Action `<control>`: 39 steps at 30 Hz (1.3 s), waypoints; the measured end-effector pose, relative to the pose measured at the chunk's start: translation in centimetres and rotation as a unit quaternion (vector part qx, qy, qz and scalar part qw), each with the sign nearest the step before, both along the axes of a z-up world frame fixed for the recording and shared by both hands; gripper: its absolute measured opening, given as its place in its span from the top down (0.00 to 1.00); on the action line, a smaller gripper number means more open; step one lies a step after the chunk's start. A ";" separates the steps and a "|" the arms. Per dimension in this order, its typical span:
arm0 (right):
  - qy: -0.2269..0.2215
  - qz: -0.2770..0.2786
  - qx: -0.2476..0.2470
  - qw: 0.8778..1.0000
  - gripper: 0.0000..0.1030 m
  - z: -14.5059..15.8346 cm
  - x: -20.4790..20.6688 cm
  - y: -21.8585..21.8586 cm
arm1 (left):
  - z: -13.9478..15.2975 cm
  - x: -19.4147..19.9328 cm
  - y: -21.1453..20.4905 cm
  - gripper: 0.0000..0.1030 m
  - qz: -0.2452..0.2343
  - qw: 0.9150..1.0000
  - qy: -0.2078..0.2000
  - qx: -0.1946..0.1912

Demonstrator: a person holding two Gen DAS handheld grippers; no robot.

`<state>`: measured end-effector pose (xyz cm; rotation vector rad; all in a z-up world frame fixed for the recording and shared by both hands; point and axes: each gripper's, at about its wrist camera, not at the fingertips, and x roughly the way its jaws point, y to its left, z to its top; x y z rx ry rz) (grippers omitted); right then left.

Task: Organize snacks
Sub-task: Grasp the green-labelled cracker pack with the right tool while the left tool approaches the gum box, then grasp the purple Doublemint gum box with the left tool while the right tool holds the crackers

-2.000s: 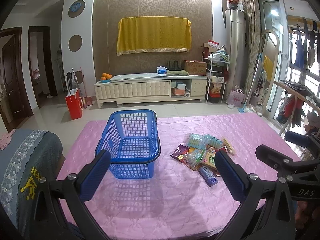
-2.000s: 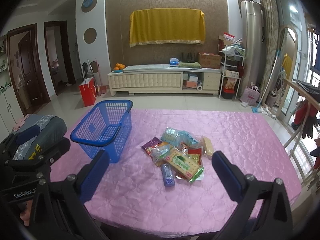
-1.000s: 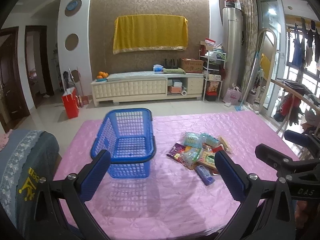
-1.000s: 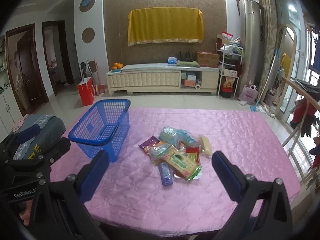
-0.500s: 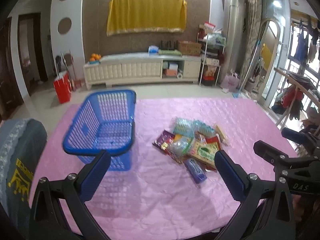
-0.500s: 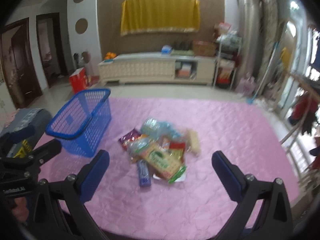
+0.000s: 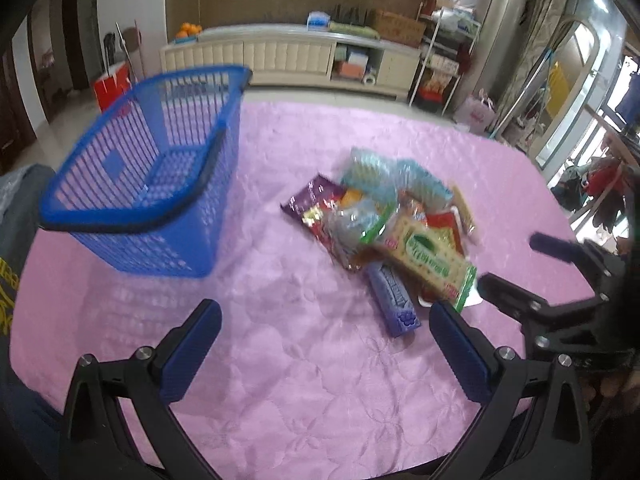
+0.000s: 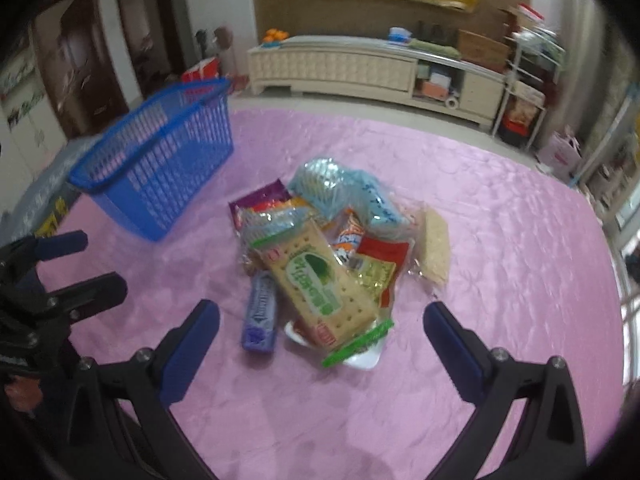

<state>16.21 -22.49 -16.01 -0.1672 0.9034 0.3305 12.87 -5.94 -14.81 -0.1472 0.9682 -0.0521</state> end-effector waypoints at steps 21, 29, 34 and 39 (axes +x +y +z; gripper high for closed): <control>0.074 0.102 -0.086 0.988 0.39 -8.1 6.2 2.1 | -5.0 4.2 -0.1 0.00 -0.003 0.998 0.062 -0.006; 0.048 0.008 -0.023 0.999 0.40 -4.1 3.3 -2.3 | -3.8 3.6 -1.9 0.00 -0.018 0.998 0.055 -0.009; 0.043 -0.058 0.007 0.997 0.40 -2.8 1.3 -5.3 | -3.9 3.7 -4.5 0.03 -0.044 0.997 0.062 0.005; 0.050 -0.085 0.033 0.995 0.40 -3.1 -0.1 -6.6 | -5.7 4.7 -5.8 0.22 -0.054 0.994 0.096 -0.004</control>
